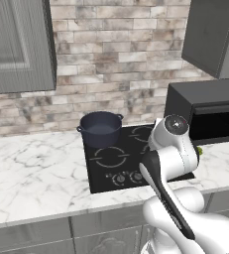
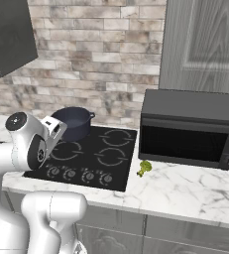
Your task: Turn on the burner for the pot on the stove. Wait thirty seconds for the pot to heat up. Then add the broccoli to the pot.
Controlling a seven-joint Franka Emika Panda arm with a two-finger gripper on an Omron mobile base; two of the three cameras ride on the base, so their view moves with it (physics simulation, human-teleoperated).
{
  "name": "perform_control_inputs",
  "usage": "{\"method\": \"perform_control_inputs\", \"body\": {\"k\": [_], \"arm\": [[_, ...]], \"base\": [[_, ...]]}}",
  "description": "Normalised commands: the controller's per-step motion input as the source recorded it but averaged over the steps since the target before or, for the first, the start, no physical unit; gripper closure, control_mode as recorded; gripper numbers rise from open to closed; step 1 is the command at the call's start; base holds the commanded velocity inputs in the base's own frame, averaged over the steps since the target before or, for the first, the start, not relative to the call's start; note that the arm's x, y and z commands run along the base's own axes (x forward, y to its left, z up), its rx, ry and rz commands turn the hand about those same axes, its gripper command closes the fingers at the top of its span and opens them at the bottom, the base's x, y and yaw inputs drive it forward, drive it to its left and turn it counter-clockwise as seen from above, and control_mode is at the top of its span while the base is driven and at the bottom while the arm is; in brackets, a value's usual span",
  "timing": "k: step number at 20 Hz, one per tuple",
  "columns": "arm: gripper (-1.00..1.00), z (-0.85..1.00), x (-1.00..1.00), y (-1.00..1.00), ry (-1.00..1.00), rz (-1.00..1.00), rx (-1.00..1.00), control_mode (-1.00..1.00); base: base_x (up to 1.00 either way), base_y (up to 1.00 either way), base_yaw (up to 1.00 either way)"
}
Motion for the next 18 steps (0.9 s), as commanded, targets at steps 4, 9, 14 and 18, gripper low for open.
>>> {"method": "perform_control_inputs", "body": {"k": [4, 9, 14, 18], "arm": [[-1.00, 0.00, 0.00, 0.00, 0.00, 0.00, 0.00, -1.00], [-1.00, 0.00, 0.00, 0.00, 0.00, 0.00, 0.00, -1.00], [-1.00, 0.00, 0.00, 0.00, 0.00, 0.00, 0.00, -1.00], [-1.00, 0.00, 0.00, 0.00, 0.00, 0.00, 0.00, -1.00]], "base": [[0.00, 0.00, 0.00], [0.00, 0.00, 0.00], [0.00, 0.00, 0.00], [0.00, 0.00, 0.00]]}}
